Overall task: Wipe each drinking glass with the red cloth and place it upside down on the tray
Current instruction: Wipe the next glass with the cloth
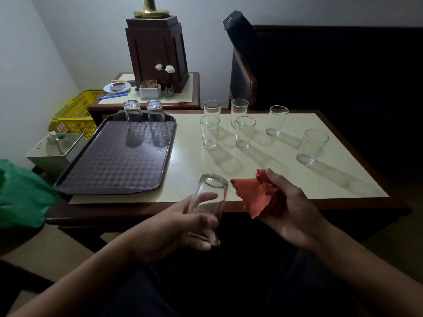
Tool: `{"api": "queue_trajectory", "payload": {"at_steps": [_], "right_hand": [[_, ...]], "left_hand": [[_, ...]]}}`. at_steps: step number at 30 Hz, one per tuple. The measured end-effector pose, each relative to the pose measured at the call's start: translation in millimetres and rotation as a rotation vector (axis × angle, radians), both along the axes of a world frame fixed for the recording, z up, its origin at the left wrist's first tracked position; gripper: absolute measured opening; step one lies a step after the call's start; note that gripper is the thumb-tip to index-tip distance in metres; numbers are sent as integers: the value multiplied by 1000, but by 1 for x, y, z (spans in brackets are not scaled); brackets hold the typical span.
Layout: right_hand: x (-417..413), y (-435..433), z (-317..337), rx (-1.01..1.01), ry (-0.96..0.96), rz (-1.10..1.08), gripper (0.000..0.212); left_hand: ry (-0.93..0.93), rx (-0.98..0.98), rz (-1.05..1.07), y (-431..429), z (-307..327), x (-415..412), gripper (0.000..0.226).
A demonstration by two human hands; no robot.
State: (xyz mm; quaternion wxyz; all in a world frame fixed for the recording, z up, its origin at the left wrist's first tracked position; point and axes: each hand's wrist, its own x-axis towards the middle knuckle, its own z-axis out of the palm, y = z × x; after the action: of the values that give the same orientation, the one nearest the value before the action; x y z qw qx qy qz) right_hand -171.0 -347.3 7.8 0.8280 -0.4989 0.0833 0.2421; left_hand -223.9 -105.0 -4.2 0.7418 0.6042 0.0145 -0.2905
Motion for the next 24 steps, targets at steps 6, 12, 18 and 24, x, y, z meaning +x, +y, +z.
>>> {"api": "queue_trajectory", "payload": {"at_steps": [6,12,18,24], "right_hand": [[-10,7,-14,-96,-79,326,50],[-25,3,-14,-624,-1008,406,58],[-24,5,-14,-834,-1449,253,60],[-16,-3,-4,-104,-97,527,49]], "left_hand": [[-569,705,-60,14,0,1,73],[-278,297,261,7,11,5,64],[-58,140,261,-15,14,-6,60],[-854,502,126,-14,4,-16,50]]}}
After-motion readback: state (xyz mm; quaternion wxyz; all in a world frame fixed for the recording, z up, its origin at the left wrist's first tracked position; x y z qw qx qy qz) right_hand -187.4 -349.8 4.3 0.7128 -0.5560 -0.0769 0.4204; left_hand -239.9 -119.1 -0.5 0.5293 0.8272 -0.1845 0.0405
